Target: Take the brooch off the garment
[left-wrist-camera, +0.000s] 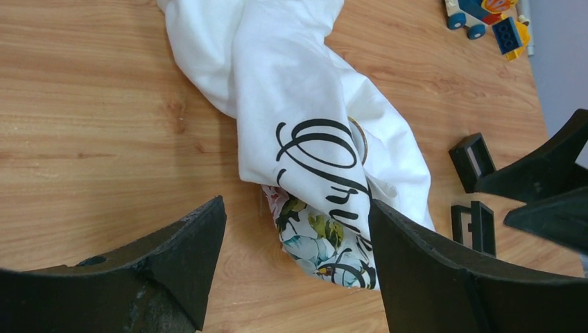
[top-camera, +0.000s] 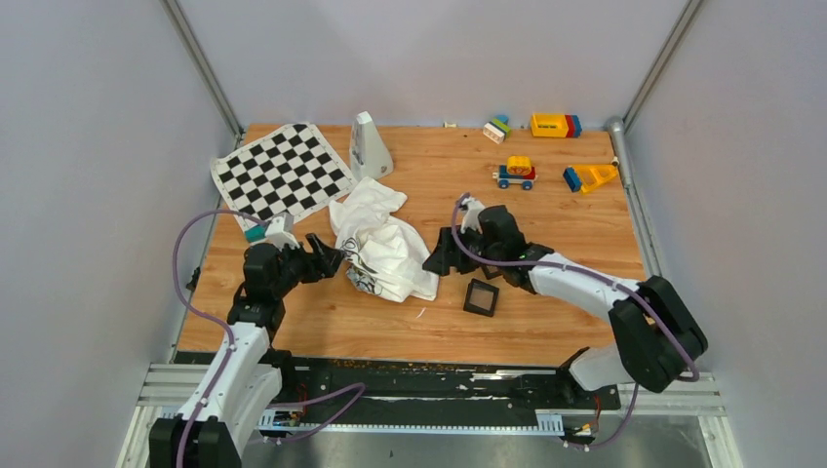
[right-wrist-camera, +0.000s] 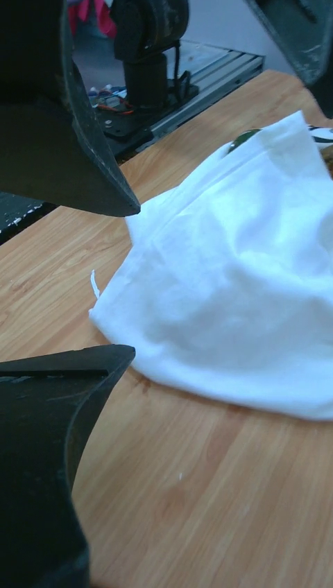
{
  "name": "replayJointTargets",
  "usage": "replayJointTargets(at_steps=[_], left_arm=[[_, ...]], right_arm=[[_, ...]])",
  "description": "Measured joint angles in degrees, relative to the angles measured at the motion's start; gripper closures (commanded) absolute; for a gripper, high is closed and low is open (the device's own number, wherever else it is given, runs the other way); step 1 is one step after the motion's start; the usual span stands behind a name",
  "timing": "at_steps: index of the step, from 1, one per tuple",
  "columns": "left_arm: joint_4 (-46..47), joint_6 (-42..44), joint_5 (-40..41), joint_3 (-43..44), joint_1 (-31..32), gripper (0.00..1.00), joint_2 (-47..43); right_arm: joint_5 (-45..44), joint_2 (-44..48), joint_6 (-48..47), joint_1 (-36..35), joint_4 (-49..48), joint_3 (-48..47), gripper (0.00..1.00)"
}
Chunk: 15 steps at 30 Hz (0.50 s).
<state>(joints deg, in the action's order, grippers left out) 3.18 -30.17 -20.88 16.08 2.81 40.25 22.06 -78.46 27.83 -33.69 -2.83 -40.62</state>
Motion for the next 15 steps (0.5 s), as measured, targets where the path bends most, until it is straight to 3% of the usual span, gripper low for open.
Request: replayJointTargets(at_steps=[7, 15], left_arm=[[-0.1, -0.7, 0.7, 3.0, 0.0, 0.23, 6.9], [2.5, -2.8, 0.4, 6.4, 0.0, 0.31, 16.5]], right_arm=[[-1.6, -9.9, -4.7, -9.9, 0.5, -5.6, 0.33], [-6.2, -16.3, -8.8, -16.0, 1.8, -17.3, 0.39]])
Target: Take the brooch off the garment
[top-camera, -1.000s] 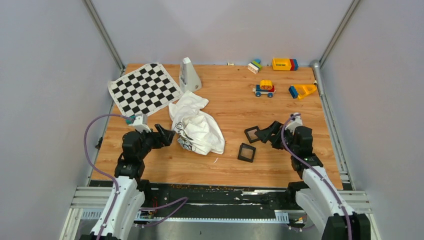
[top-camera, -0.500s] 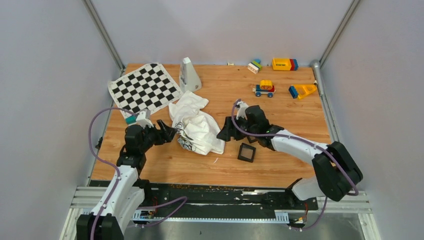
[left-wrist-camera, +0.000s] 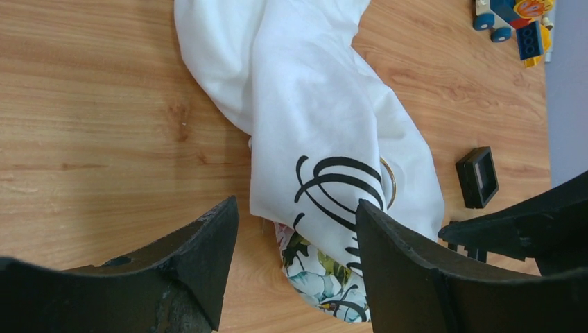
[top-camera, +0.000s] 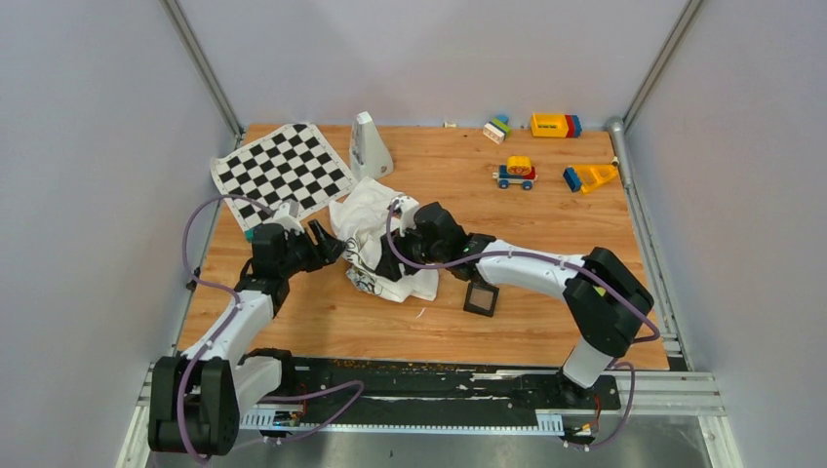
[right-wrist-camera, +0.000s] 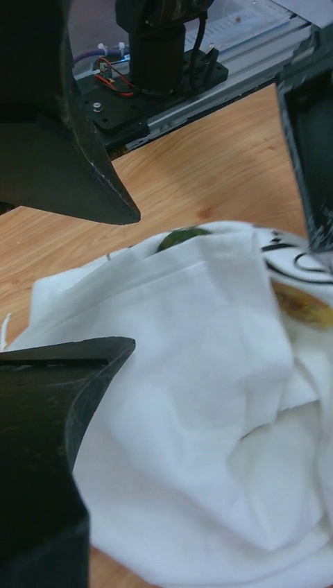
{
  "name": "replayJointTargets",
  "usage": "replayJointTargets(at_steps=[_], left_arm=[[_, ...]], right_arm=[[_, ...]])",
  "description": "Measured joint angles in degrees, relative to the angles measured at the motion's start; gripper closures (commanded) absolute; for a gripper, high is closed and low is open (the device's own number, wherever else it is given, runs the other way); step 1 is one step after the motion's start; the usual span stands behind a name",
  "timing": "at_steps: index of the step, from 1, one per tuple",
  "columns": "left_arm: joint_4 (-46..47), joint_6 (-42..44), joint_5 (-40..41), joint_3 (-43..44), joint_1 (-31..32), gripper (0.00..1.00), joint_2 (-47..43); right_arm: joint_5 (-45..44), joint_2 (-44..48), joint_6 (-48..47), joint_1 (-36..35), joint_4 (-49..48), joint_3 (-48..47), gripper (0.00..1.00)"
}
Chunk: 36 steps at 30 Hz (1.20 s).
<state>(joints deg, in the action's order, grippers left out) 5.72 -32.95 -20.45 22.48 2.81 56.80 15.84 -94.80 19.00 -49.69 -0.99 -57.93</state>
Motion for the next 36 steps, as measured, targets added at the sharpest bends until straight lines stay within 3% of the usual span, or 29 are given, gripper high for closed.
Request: replayJointTargets(at_steps=[4, 12, 13, 16, 17, 18, 24, 27, 36], left_arm=[[2.0, -1.3, -1.2, 1.4, 0.0, 0.32, 5.0], [3.6, -1.7, -3.3, 3.1, 0.0, 0.42, 9.4], [3.6, -1.7, -3.3, 3.2, 0.0, 0.44, 9.6], [4.1, -1.7, -3.5, 3.5, 0.0, 0.5, 10.3], [4.2, -1.8, -3.6, 3.5, 0.0, 0.57, 10.4], [4.3, -1.7, -3.7, 3.5, 0.0, 0.59, 10.7], [4.8, -1.7, -5.1, 3.5, 0.0, 0.8, 11.7], [4.8, -1.7, -5.7, 3.5, 0.0, 0.99, 11.8], [-1.1, -1.2, -4.2, 4.8, 0.0, 1.0, 6.9]], right_arm=[[-2.1, -3.8, -1.7, -2.1, 0.4, -5.8, 0.4], [-5.1, -11.0, -3.8, -3.0, 3.5, -14.3, 0.58], [-5.5, -11.5, -3.8, -3.1, 3.8, -14.8, 0.63], [-6.8, -12.5, -4.0, -3.2, 4.7, -16.1, 0.89], [-7.0, -12.6, -4.1, -3.3, 4.9, -16.3, 0.98], [-7.2, -12.6, -4.0, -3.3, 5.0, -16.4, 1.0], [-9.6, -11.2, -2.7, -3.3, 5.3, -15.9, 1.0], [-10.8, -7.5, -2.2, -3.2, 5.9, -14.3, 1.0], [-16.9, 4.0, 0.0, 0.2, 8.3, -11.9, 1.0]])
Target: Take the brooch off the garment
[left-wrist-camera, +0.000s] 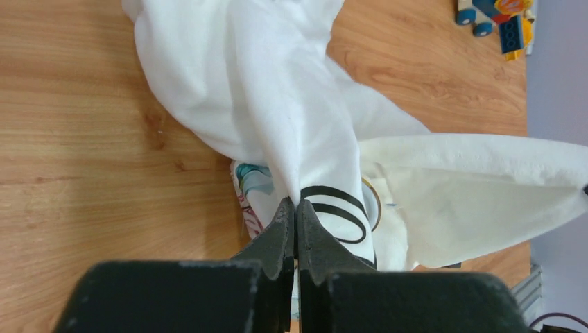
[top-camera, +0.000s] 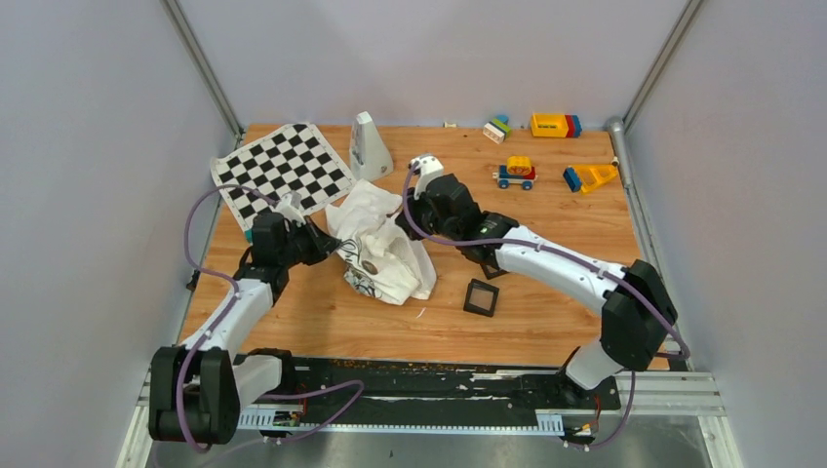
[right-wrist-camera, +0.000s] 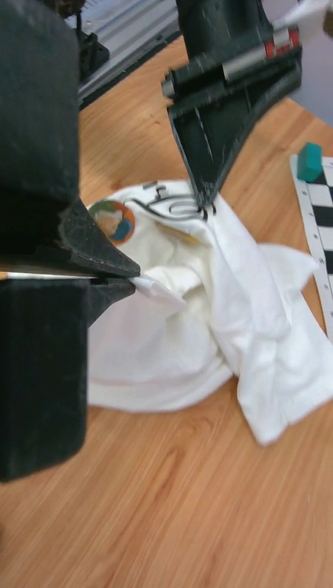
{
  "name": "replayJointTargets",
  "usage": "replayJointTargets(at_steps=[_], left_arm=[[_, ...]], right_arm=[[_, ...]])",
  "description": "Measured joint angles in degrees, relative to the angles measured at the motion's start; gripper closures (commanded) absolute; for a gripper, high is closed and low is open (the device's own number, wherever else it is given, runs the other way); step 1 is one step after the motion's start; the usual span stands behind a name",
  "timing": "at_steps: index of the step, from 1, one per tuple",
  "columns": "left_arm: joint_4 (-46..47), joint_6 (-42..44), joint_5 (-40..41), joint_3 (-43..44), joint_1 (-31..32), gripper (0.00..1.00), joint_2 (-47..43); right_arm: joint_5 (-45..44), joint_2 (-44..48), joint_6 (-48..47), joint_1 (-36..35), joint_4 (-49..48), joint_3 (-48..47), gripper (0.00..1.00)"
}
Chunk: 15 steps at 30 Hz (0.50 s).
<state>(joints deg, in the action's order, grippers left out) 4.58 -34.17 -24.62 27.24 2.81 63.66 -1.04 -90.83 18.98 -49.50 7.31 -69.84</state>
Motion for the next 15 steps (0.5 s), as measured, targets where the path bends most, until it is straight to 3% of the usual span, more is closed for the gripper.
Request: replayJointTargets(at_steps=[9, 15], left_arm=[[-17.1, 3.2, 9.5, 12.0, 0.0, 1.0, -12.9], [-29.9, 5.7, 17.3, 26.5, 0.0, 1.0, -14.4]], right_arm=[[-4.2, 12.7, 6.1, 12.2, 7.5, 1.0, 1.0], [-2.4, 16.9, 9.3, 22.0, 14.3, -6.0, 1.0]])
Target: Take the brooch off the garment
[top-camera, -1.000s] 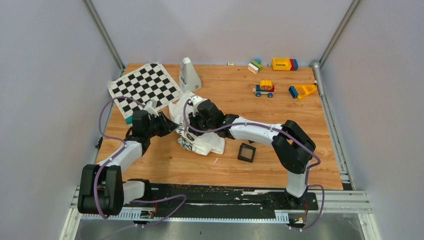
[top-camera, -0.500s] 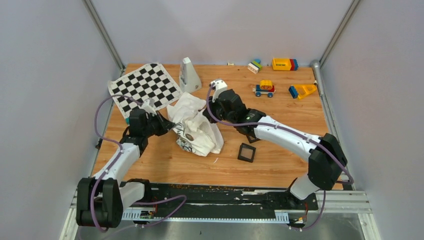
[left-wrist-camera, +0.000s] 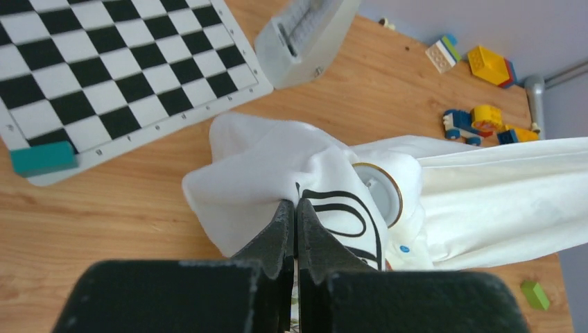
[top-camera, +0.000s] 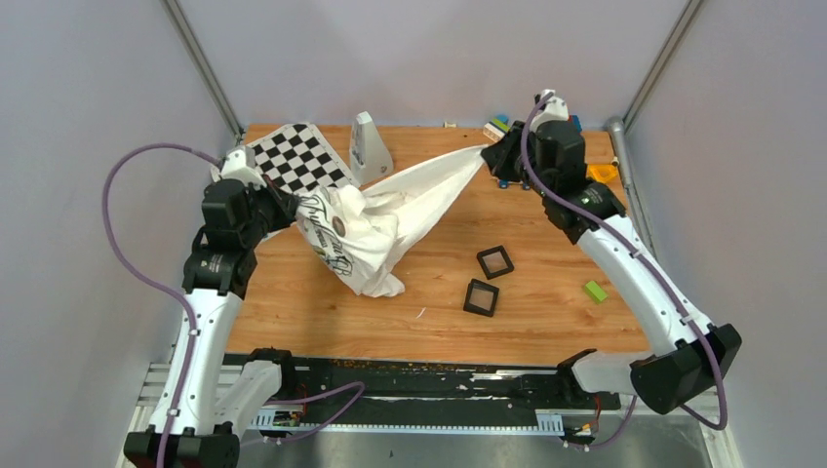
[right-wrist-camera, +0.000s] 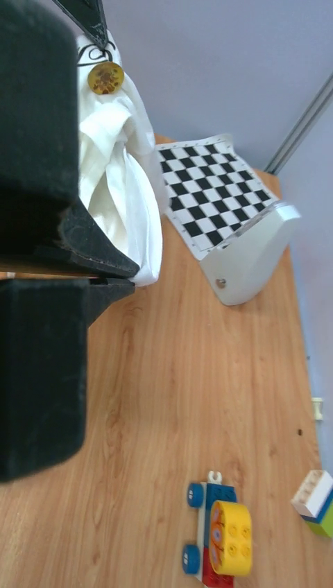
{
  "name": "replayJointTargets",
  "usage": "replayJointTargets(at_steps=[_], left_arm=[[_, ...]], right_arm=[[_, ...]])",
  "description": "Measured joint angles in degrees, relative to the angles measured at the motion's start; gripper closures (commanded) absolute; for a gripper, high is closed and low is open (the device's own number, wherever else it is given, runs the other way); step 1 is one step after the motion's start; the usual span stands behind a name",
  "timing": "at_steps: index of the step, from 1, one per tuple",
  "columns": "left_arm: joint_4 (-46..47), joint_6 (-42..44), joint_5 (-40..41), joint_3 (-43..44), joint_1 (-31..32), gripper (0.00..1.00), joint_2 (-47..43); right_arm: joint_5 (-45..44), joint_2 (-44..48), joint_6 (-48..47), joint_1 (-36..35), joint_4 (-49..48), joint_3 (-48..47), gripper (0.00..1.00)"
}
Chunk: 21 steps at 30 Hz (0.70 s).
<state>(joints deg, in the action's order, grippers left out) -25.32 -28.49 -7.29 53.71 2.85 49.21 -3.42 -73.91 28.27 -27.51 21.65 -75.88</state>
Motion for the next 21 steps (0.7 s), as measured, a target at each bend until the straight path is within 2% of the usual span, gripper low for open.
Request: replayJointTargets(at_steps=[5, 9, 12, 16, 21], left_arm=[[-9.1, 2.1, 5.7, 13.7, 0.0, 1.0, 0.0], [-13.3, 2.9, 7.4, 17.8, 0.0, 1.0, -1.9], [-16.5, 2.7, 7.0, 16.4, 0.0, 1.0, -5.1], [-17.7, 1.7, 5.5, 9.4, 0.0, 1.0, -9.9], [-17.4, -0.4, 3.0, 0.1, 0.0, 1.0, -9.5]], right_arm=[[1.6, 0.8, 0.2, 3.0, 4.9, -9.6, 1.0], [4.4, 4.9, 0.4, 3.2, 6.8, -10.7, 1.0], [6.0, 8.7, 1.0, 3.2, 7.9, -9.1, 1.0], [5.9, 12.5, 1.9, 4.0, 9.8, -5.7, 1.0], [7.7, 9.4, 3.5, 9.8, 12.5, -5.5, 1.0]])
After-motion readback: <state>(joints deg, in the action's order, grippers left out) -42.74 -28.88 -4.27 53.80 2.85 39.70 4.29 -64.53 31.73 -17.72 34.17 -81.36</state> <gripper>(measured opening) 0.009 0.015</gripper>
